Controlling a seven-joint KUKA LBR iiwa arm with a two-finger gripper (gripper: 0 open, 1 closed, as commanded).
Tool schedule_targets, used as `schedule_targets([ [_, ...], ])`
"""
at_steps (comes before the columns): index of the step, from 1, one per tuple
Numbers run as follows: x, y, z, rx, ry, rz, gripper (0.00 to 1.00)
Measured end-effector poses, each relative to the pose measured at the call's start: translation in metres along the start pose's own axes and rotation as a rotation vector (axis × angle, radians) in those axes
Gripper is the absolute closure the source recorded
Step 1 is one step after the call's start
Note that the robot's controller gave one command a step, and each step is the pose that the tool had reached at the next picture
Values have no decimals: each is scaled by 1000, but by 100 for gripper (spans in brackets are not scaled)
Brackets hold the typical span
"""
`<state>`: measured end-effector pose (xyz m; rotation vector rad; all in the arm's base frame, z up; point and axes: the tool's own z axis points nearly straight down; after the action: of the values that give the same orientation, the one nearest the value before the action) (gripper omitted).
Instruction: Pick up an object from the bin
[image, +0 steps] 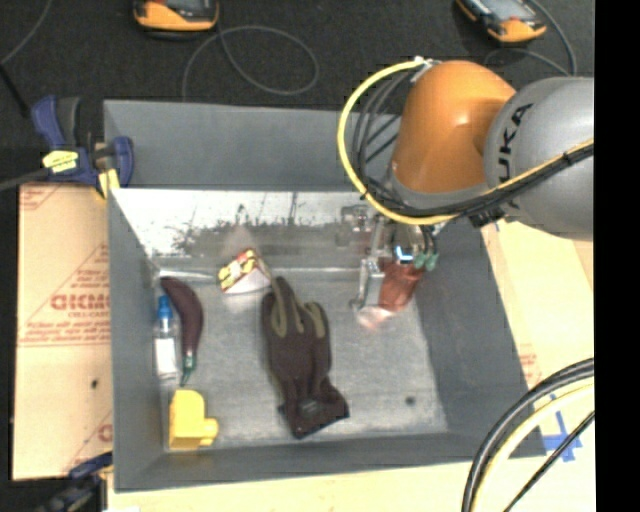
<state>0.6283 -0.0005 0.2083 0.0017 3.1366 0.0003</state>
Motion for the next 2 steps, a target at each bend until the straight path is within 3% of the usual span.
schedule_targets([
  [1,0,0,0,0,0,0,0],
  [2,1,-18,38,1,-10,-2,0],
])
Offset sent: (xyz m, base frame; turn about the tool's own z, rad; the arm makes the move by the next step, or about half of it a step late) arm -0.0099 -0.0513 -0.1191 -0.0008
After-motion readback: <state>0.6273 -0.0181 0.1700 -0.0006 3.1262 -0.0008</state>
